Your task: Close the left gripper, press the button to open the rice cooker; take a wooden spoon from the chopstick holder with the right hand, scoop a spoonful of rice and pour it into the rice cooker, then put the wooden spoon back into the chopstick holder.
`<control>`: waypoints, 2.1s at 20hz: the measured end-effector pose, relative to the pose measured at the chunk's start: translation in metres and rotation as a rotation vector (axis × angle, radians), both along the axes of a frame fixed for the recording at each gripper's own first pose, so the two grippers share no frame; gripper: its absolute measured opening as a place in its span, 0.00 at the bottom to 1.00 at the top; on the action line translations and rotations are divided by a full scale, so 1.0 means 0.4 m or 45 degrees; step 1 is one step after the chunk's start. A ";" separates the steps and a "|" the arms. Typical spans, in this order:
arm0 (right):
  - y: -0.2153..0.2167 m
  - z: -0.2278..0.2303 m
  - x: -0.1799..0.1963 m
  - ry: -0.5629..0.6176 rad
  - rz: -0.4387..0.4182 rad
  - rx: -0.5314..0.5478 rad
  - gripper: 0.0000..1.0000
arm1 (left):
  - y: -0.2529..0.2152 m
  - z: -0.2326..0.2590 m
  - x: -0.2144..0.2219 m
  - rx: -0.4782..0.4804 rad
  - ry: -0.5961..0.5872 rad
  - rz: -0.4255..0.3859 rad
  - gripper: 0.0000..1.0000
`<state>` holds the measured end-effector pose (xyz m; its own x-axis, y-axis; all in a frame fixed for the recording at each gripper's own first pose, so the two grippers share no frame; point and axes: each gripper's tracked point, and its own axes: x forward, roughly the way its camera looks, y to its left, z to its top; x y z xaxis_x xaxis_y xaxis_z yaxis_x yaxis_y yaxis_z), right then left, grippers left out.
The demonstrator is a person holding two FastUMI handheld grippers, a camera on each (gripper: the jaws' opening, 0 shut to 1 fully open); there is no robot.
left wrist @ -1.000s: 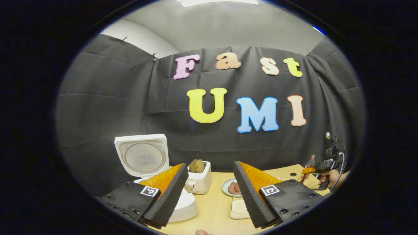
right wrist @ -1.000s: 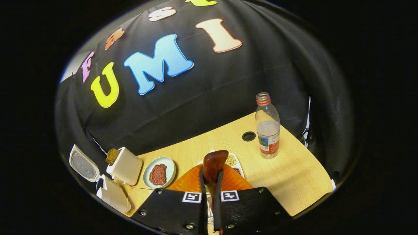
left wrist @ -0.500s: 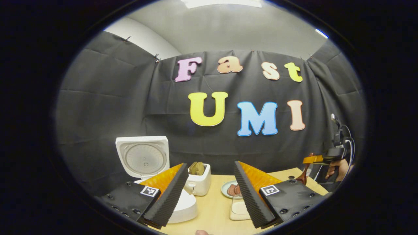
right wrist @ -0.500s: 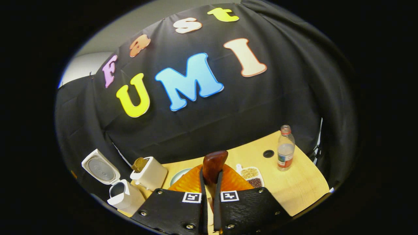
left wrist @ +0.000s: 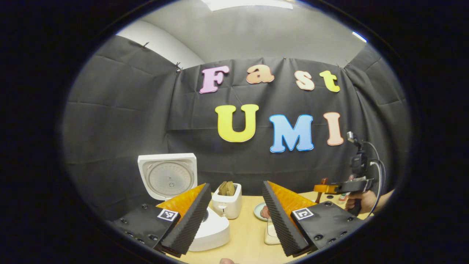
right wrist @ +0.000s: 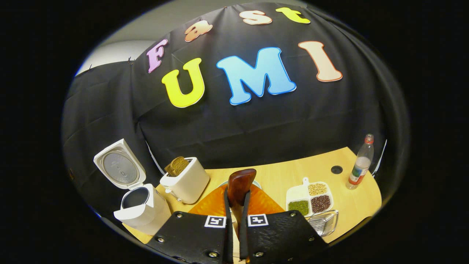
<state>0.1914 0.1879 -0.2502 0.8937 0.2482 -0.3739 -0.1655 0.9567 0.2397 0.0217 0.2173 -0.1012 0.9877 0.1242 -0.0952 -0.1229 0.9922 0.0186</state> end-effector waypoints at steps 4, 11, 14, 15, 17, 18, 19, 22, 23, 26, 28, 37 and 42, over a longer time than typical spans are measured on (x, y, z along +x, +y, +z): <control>0.026 -0.112 0.018 0.030 -0.034 -0.161 0.07 | 0.018 -0.017 -0.017 -0.025 0.017 0.003 0.97; 0.060 -0.235 0.060 0.017 -0.115 -0.375 0.07 | 0.077 -0.064 -0.036 -0.014 0.063 0.025 0.99; 0.141 -0.271 0.042 0.069 -0.075 -0.267 0.07 | 0.111 -0.077 -0.048 -0.015 0.077 0.054 0.99; 0.162 -0.280 0.034 0.090 -0.077 -0.221 0.07 | 0.120 -0.084 -0.049 -0.018 0.086 0.062 0.97; 0.197 -0.283 0.027 0.135 -0.067 -0.108 0.07 | 0.135 -0.087 -0.050 -0.022 0.091 0.072 0.98; 0.209 -0.287 0.024 0.167 -0.065 -0.032 0.07 | 0.141 -0.085 -0.049 -0.019 0.088 0.075 0.98; 0.206 -0.285 0.023 0.192 -0.072 0.037 0.07 | 0.146 -0.088 -0.049 -0.018 0.090 0.077 0.99; 0.158 -0.286 0.021 0.262 -0.122 0.259 0.07 | 0.155 -0.086 -0.044 -0.019 0.091 0.078 0.97; 0.132 -0.284 0.019 0.281 -0.150 0.334 0.07 | 0.154 -0.085 -0.040 -0.018 0.089 0.074 0.96; 0.043 -0.270 0.017 0.307 -0.264 0.568 0.07 | 0.149 -0.080 -0.025 0.000 0.088 0.059 0.97; -0.009 -0.254 0.020 0.301 -0.324 0.665 0.07 | 0.138 -0.073 -0.015 0.001 0.083 0.044 0.97; -0.100 -0.129 0.012 0.235 -0.341 0.900 0.07 | 0.067 -0.046 0.021 0.005 0.041 -0.031 0.96; -0.147 -0.108 0.001 0.226 -0.402 1.049 0.07 | 0.053 -0.032 0.019 0.015 0.020 -0.055 0.97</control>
